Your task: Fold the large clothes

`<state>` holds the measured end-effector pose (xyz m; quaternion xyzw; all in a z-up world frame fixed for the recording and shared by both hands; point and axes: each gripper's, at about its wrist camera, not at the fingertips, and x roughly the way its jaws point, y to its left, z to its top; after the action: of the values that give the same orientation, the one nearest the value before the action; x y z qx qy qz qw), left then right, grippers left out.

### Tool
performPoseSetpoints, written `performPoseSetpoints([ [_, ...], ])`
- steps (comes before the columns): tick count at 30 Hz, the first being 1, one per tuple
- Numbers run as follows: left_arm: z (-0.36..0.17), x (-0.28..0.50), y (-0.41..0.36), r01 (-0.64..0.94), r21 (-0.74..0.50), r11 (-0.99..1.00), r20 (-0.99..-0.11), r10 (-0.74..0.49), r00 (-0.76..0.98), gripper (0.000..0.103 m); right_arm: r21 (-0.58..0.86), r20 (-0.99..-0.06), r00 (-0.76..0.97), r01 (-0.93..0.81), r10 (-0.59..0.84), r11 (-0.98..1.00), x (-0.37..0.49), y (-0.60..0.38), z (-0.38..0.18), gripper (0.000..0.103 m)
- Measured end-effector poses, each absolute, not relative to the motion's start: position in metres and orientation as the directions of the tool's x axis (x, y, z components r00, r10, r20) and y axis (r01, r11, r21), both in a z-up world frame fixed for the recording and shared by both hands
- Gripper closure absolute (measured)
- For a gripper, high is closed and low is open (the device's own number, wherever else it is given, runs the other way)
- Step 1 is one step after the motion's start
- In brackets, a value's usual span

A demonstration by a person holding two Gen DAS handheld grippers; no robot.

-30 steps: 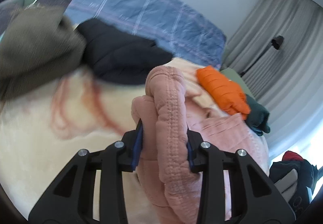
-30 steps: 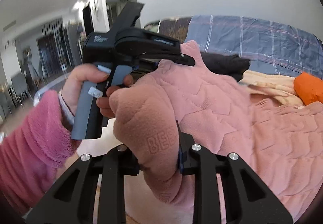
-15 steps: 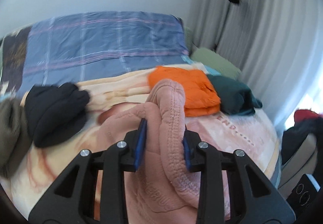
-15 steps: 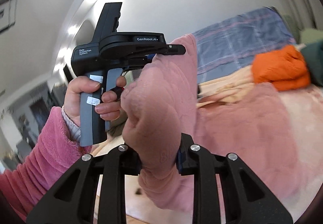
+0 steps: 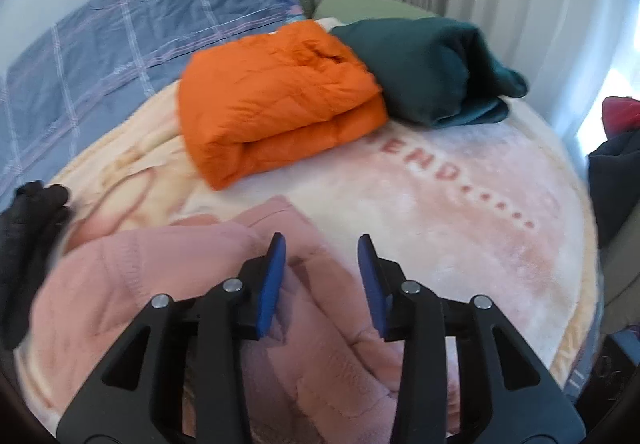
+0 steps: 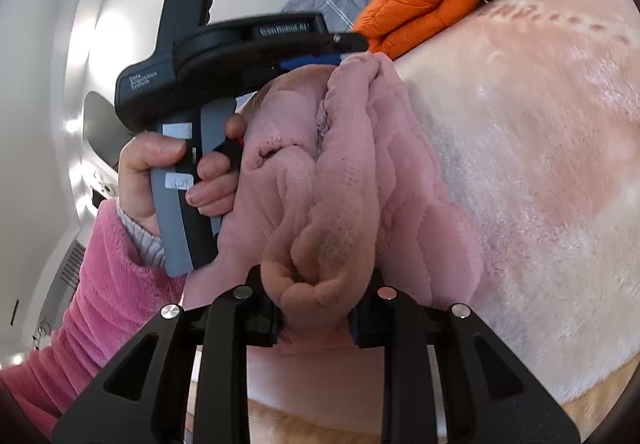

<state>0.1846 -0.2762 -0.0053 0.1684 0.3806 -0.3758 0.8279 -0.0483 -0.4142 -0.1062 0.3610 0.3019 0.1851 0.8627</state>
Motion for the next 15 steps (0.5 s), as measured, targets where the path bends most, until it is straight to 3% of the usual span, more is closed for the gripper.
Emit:
performPoseSetpoints([
  [2, -0.001, 0.183, -0.269, 0.763, -0.033, 0.645, -0.741, -0.528, 0.415, 0.056, 0.719, -0.381, 0.746, -0.132, 0.546, 0.682, -0.050, -0.411, -0.102, 0.076],
  [4, 0.002, 0.184, -0.265, 0.764, -0.063, 0.642, -0.731, -0.551, 0.402, 0.056, 0.710, -0.375, 0.748, -0.149, 0.548, 0.689, -0.052, -0.410, -0.099, 0.066],
  [7, 0.008, 0.186, -0.254, 0.758, -0.122, 0.641, -0.714, -0.587, 0.382, 0.056, 0.704, -0.359, 0.767, -0.153, 0.532, 0.694, -0.049, -0.417, -0.090, 0.061],
  [8, 0.010, 0.187, -0.251, 0.754, -0.142, 0.642, -0.709, -0.597, 0.375, 0.056, 0.703, -0.360, 0.769, -0.149, 0.529, 0.695, -0.044, -0.420, -0.087, 0.061],
  [9, 0.012, 0.189, -0.251, 0.749, -0.150, 0.646, -0.709, -0.598, 0.374, 0.056, 0.701, -0.358, 0.774, -0.145, 0.522, 0.698, -0.044, -0.420, -0.084, 0.072],
  [10, 0.016, 0.189, -0.249, 0.740, -0.153, 0.655, -0.708, -0.595, 0.381, 0.056, 0.705, -0.359, 0.778, -0.135, 0.515, 0.696, -0.039, -0.426, -0.081, 0.076],
  [15, 0.067, 0.176, -0.205, 0.715, -0.120, 0.689, -0.618, -0.615, 0.489, 0.058, 0.735, -0.313, 0.810, -0.125, 0.496, 0.667, -0.047, -0.444, -0.081, 0.079],
])
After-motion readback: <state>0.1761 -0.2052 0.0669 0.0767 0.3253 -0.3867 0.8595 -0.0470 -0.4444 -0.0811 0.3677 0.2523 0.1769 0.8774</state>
